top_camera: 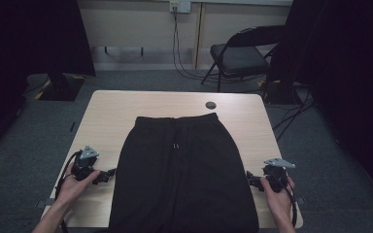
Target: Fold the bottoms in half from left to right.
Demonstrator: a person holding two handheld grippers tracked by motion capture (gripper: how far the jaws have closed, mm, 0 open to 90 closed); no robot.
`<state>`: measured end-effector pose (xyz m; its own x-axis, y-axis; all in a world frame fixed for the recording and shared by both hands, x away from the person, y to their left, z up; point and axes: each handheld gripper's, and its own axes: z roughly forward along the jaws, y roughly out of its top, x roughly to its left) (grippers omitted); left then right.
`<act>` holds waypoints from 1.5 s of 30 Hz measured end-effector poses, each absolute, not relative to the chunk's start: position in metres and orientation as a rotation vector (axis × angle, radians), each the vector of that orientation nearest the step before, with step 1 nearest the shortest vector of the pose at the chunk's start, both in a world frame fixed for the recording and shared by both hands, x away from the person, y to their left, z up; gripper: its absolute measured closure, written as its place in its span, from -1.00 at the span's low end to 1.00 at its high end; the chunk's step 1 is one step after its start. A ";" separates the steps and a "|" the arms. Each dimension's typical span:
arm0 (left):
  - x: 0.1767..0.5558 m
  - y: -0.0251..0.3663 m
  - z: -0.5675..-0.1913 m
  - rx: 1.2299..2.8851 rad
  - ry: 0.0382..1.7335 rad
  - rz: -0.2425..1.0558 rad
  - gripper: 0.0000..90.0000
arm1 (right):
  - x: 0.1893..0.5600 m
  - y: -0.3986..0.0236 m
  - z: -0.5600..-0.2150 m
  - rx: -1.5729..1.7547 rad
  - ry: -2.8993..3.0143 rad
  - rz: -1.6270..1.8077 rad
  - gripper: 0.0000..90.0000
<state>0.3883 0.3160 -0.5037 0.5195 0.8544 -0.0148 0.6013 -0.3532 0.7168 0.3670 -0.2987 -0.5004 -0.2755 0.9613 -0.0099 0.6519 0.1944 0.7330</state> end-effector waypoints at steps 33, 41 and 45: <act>0.377 0.302 -0.469 2.033 1.170 0.511 -0.50 | 0.345 -0.256 -0.461 1.358 2.063 1.036 -0.45; 0.373 0.270 -0.463 2.092 0.983 0.402 -0.07 | 0.339 -0.190 -0.454 1.175 2.227 1.094 -0.37; 0.373 0.255 -0.465 2.119 0.935 0.372 0.00 | 0.346 -0.151 -0.466 1.165 2.393 1.121 -0.21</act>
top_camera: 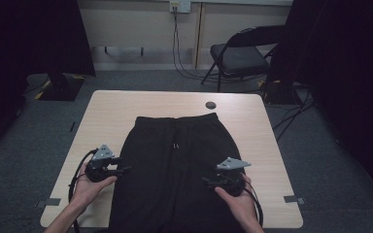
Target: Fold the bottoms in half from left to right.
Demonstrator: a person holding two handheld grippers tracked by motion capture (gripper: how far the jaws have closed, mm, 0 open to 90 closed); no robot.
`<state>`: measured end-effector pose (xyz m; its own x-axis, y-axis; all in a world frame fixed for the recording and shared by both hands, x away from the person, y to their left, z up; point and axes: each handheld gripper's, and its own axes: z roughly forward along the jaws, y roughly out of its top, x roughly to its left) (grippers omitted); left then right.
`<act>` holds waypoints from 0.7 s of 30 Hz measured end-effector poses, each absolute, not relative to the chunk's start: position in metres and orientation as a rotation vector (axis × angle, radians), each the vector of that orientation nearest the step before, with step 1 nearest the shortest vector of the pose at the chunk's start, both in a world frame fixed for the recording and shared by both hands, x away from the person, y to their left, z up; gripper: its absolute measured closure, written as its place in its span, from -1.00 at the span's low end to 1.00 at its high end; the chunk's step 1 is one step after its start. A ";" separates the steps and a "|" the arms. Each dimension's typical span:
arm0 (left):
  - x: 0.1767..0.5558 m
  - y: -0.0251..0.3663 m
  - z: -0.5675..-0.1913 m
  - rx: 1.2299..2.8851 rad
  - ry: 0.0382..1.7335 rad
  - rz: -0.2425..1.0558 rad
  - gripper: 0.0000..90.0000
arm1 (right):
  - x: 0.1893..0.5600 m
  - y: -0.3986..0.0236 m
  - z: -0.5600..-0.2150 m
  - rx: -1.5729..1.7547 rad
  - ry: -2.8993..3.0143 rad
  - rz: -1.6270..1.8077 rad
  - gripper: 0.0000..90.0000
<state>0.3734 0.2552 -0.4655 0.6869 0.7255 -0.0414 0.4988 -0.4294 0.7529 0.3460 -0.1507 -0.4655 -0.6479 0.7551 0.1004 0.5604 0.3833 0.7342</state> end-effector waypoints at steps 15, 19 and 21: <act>0.376 0.234 -0.489 2.238 0.911 0.347 -0.12 | 0.346 -0.091 -0.489 0.958 2.548 1.001 -0.21; 0.379 0.226 -0.491 2.216 0.904 0.352 -0.14 | 0.348 -0.104 -0.489 0.963 2.540 0.991 -0.20; 0.380 0.220 -0.491 2.210 0.921 0.354 -0.14 | 0.351 -0.114 -0.490 0.967 2.533 0.994 -0.20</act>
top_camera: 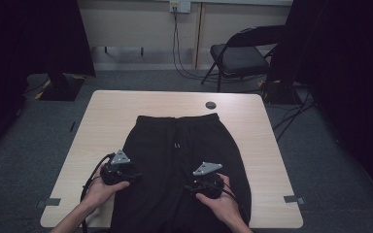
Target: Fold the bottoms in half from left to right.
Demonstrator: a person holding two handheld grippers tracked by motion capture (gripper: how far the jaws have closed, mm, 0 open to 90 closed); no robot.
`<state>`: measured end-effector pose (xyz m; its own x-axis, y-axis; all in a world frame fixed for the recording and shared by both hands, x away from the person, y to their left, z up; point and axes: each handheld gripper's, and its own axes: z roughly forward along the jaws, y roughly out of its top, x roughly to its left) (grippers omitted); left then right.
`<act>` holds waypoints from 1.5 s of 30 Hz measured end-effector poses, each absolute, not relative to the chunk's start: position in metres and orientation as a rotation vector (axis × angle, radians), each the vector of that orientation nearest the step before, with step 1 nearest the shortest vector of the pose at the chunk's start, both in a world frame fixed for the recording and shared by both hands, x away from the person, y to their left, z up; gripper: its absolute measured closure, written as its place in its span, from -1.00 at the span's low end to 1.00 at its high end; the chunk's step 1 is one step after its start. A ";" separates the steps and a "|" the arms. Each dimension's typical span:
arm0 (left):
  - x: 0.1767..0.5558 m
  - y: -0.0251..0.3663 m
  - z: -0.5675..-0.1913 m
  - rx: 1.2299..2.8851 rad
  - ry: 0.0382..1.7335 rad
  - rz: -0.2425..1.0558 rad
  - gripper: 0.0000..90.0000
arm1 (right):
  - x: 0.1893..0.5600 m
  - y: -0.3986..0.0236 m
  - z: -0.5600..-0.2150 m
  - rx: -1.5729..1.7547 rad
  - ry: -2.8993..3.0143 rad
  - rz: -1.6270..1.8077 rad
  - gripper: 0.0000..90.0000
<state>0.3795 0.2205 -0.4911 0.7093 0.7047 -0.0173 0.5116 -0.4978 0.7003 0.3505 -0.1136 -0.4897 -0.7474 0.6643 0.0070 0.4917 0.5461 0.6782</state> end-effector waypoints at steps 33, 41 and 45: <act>0.419 0.217 -0.485 2.253 0.946 0.323 0.01 | 0.297 -0.049 -0.405 0.805 2.551 1.199 -0.04; 0.414 0.218 -0.489 2.218 0.937 0.360 0.02 | 0.304 0.022 -0.452 0.741 2.706 1.148 -0.16; 0.414 0.218 -0.490 2.213 0.941 0.362 0.02 | 0.305 0.048 -0.467 0.709 2.762 1.127 -0.23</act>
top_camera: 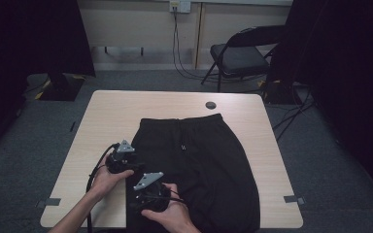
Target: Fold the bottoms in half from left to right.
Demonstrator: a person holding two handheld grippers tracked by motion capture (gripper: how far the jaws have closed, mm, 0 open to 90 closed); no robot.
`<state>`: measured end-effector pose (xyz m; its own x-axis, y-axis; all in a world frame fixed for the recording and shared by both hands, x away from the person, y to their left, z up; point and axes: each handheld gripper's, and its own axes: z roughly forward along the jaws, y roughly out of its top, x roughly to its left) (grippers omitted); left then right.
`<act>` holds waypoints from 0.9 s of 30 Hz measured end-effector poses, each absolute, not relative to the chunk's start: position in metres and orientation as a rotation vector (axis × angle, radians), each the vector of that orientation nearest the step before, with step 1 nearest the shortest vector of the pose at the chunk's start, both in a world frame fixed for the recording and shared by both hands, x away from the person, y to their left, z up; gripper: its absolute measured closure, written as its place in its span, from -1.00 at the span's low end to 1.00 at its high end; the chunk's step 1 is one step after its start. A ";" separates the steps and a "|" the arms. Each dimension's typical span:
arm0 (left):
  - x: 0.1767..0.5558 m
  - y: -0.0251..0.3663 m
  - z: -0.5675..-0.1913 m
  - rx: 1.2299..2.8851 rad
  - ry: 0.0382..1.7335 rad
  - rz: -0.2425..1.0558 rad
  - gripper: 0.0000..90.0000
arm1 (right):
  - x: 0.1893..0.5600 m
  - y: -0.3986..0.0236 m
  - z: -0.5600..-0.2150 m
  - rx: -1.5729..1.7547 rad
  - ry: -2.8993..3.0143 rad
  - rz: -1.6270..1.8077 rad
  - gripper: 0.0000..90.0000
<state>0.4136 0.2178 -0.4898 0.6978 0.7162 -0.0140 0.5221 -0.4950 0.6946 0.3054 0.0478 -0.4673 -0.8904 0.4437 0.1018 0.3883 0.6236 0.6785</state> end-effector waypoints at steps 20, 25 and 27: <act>0.413 0.217 -0.491 2.208 0.932 0.360 -0.09 | 0.296 0.076 -0.489 0.591 2.730 1.065 0.25; 0.416 0.217 -0.490 2.188 0.949 0.321 -0.18 | 0.299 0.071 -0.488 0.667 2.687 1.067 0.78; 0.418 0.219 -0.488 2.187 0.962 0.297 -0.19 | 0.301 0.069 -0.488 0.672 2.694 1.074 0.89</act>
<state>0.4178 0.2193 -0.4879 0.6956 0.7148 -0.0723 0.5498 -0.4647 0.6941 0.3009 0.0688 -0.4880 -0.8854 0.4645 0.0137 0.3465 0.6402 0.6856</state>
